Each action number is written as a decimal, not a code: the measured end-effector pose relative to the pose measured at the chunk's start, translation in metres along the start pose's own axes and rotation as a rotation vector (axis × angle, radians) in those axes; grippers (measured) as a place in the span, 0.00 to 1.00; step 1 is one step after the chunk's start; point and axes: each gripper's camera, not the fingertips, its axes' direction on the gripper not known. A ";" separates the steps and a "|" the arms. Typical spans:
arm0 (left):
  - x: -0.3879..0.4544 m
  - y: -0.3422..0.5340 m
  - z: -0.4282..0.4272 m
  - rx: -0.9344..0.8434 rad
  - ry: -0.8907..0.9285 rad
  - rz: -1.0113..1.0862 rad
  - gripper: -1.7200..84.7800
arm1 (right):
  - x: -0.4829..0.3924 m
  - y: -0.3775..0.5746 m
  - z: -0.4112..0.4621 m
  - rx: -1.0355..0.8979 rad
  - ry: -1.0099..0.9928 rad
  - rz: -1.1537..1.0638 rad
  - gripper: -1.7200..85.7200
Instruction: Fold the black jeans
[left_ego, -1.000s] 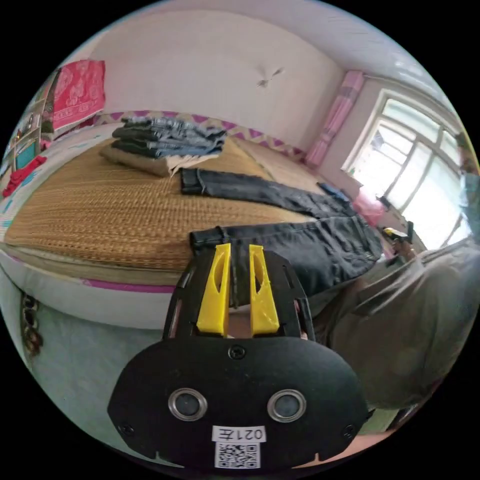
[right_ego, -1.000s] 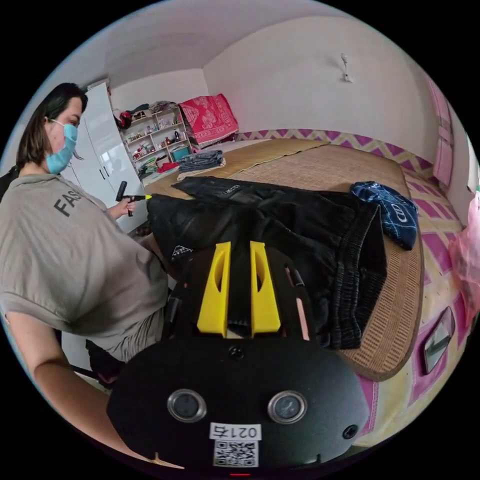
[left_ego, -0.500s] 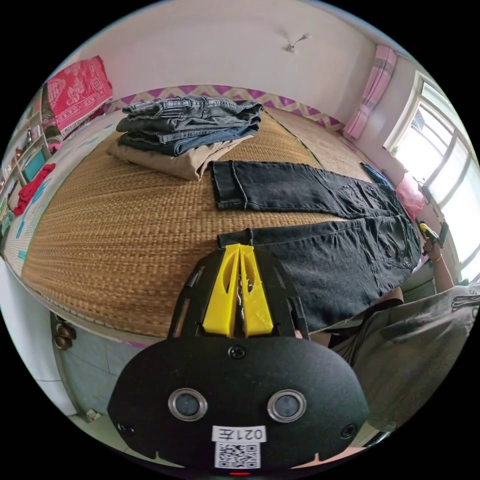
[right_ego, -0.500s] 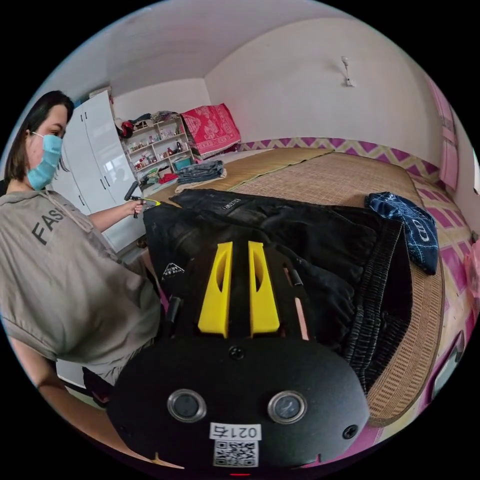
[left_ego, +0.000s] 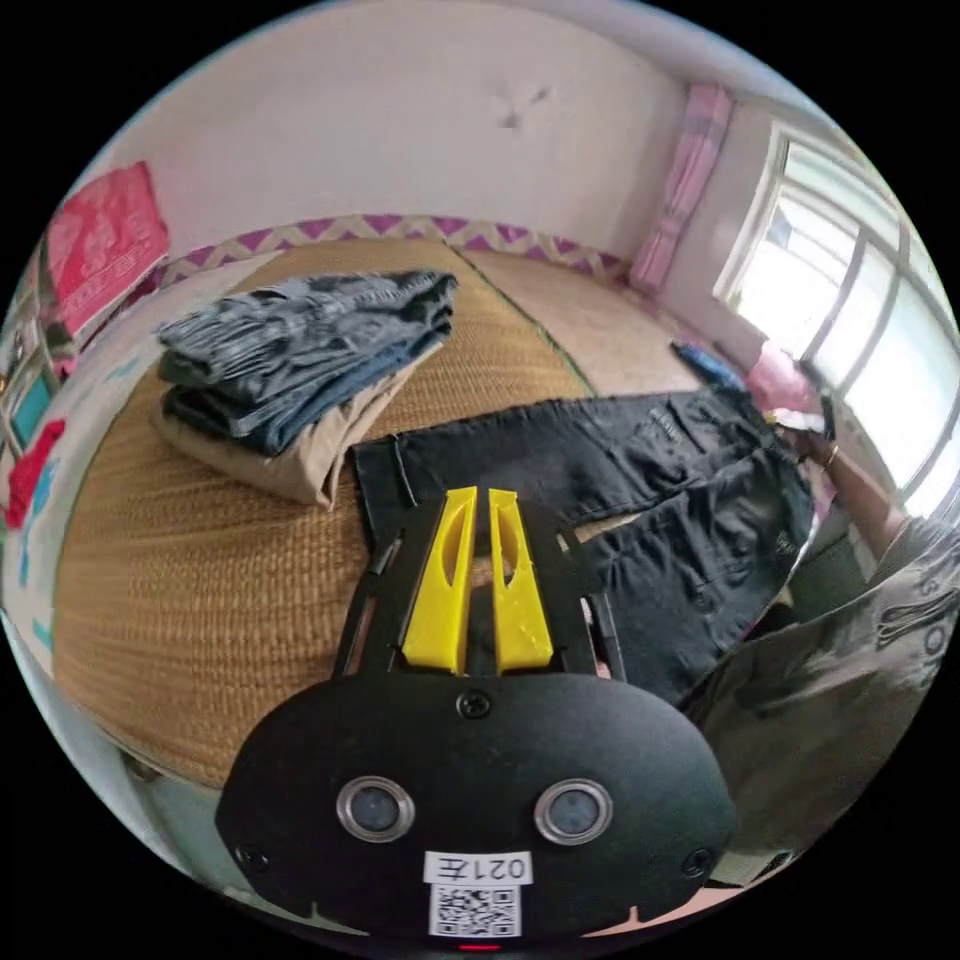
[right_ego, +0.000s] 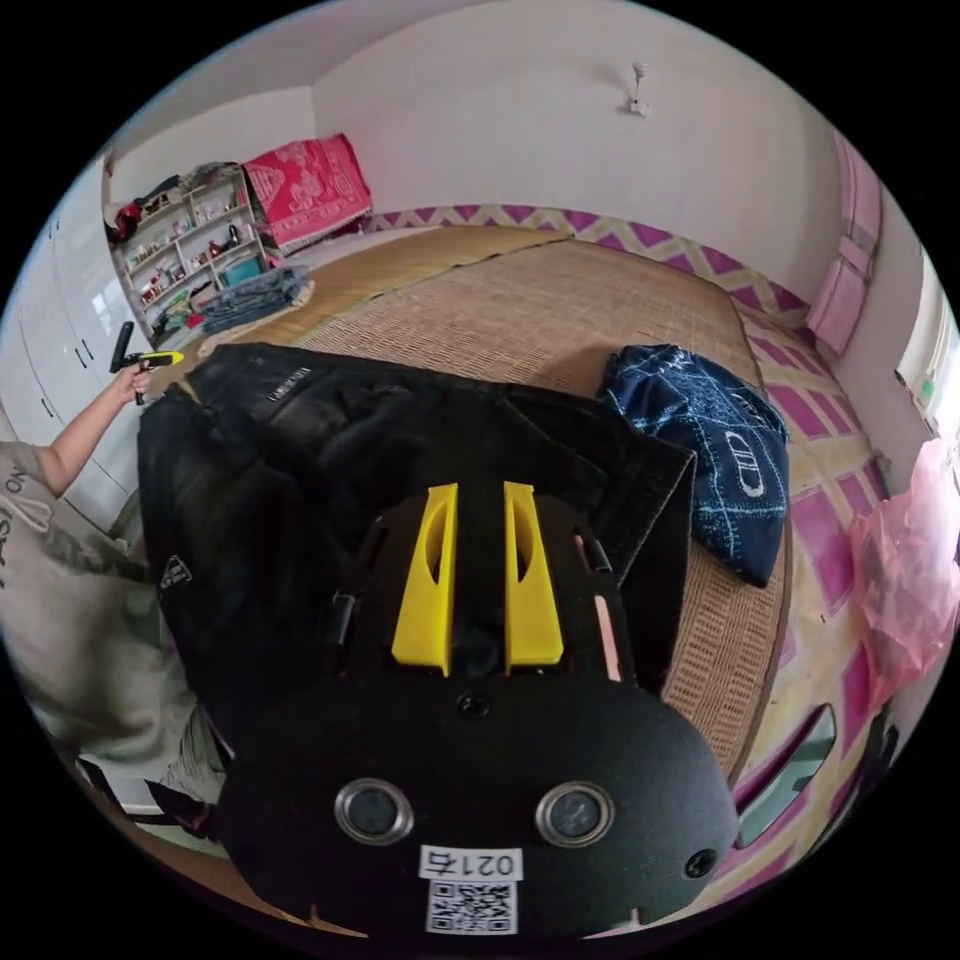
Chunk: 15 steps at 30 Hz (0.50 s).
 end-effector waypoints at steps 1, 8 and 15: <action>0.002 -0.009 0.010 -0.032 -0.015 -0.001 0.01 | 0.001 -0.014 0.009 -0.010 0.008 0.005 0.11; 0.001 -0.059 0.067 -0.125 -0.031 -0.065 0.01 | -0.014 -0.057 0.073 -0.301 0.271 -0.087 0.04; 0.000 -0.086 0.097 -0.055 0.043 -0.115 0.01 | -0.010 -0.048 0.070 -0.270 0.354 -0.014 0.01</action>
